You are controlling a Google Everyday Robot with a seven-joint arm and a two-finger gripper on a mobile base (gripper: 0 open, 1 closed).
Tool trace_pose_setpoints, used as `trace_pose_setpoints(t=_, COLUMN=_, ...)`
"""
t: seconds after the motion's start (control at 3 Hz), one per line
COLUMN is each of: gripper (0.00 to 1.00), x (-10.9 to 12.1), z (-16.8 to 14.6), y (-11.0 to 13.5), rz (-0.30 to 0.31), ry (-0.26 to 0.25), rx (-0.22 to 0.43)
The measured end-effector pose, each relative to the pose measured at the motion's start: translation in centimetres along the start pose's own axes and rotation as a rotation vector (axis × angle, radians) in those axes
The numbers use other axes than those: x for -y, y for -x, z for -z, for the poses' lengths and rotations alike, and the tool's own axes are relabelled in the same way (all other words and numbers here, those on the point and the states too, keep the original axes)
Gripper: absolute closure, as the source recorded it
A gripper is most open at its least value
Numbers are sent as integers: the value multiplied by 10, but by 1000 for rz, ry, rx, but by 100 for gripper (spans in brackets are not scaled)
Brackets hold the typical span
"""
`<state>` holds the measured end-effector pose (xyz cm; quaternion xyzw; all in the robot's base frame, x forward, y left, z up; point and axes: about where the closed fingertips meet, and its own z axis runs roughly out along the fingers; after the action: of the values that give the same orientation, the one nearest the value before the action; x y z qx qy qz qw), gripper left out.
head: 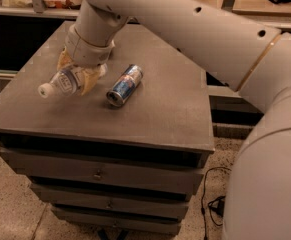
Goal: Knock blue plastic bottle over
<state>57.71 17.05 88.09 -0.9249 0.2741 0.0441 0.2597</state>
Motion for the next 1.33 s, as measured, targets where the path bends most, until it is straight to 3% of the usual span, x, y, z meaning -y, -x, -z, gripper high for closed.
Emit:
trace_pose_setpoints(t=0.67, gripper=60, x=-13, z=-15, y=-7, rz=-39, ry=61, rx=-64)
trace_pose_setpoints(t=1.33, gripper=13, x=-20, z=-14, y=-10, rz=-67, ry=73, rx=-115)
